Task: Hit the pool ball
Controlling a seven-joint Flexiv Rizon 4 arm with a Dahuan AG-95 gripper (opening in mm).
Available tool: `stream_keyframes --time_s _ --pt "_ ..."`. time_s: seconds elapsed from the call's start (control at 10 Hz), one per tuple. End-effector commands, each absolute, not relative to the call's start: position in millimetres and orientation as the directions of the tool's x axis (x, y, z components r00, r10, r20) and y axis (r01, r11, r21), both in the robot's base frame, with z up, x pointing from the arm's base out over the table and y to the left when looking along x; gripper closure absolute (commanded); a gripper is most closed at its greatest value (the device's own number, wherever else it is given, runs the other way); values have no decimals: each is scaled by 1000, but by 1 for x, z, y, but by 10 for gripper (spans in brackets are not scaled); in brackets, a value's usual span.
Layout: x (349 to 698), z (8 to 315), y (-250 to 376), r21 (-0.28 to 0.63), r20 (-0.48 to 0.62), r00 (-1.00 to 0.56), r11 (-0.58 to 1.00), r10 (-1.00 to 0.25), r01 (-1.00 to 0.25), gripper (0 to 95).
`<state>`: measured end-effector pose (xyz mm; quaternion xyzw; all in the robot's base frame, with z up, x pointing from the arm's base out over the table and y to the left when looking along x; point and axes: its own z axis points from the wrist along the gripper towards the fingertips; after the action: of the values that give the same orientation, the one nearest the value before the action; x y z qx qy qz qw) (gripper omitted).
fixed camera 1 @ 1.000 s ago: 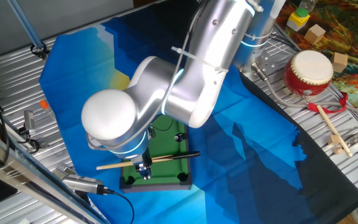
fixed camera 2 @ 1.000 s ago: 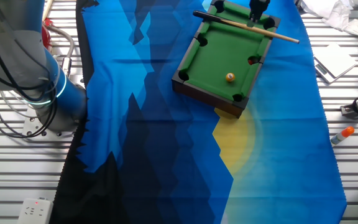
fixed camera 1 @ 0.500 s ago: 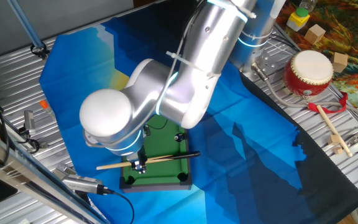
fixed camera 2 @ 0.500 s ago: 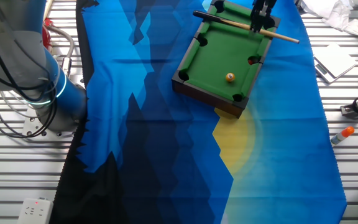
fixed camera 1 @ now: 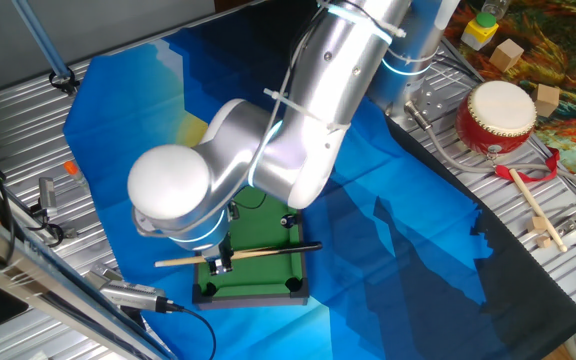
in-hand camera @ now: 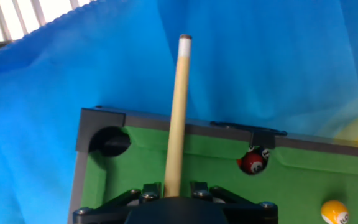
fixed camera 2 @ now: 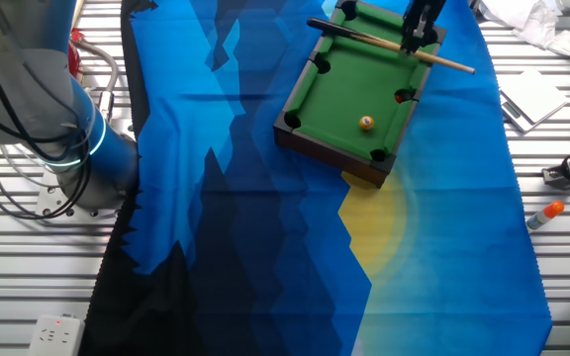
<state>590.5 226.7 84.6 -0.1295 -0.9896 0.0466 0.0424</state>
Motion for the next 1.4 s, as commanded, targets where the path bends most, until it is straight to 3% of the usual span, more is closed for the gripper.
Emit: stream_keyframes --time_s 0.1,0.4,0.8,1.3,1.4 --pt "592 84 227 -100 75 -963 962 260 252 950" --pt "591 89 226 -102 70 -963 962 260 253 950" --pt "588 132 213 -82 113 -959 964 260 252 950" --pt "585 136 210 -72 112 -961 966 254 247 950" --pt "585 136 211 -65 113 -964 970 240 233 760"
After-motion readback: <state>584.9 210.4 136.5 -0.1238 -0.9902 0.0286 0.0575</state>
